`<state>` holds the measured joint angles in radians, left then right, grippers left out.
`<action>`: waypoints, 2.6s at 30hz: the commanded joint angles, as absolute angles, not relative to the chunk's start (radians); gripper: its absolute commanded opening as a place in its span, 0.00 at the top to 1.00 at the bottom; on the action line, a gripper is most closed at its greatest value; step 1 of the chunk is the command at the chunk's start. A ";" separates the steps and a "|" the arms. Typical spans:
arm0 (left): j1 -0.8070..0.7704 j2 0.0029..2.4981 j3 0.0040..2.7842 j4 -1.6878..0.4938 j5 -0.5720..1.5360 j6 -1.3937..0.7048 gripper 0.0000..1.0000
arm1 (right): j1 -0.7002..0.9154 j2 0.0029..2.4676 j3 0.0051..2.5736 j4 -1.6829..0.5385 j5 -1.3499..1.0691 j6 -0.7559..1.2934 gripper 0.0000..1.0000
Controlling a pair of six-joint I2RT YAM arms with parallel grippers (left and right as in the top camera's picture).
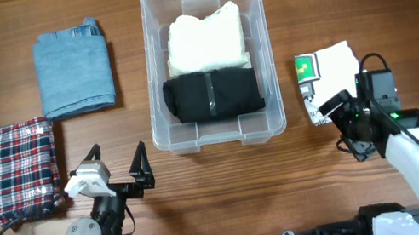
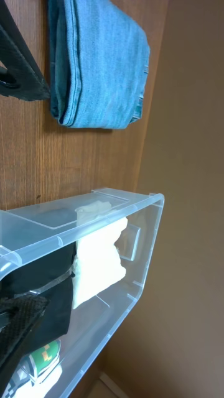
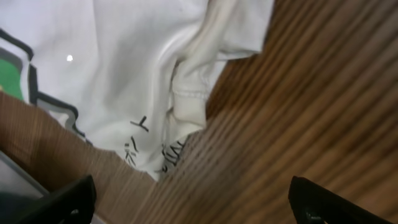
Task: Pack container
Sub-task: 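Close the right gripper on the white t-shirt and lift it, then carry the white t-shirt left into the bin in front of the black garment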
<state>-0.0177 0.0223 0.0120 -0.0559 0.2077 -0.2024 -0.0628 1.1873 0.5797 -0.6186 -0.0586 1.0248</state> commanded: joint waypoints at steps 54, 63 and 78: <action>-0.009 0.023 0.006 -0.057 0.209 -0.186 0.00 | -0.067 1.599 0.578 -0.173 0.011 1.090 0.81; -0.009 0.023 0.006 -0.057 0.209 -0.186 0.00 | -0.067 1.386 0.655 -0.210 0.013 0.911 0.91; -0.009 0.023 0.006 -0.057 0.209 -0.187 0.00 | -0.064 1.072 0.995 -0.483 -0.316 0.654 0.96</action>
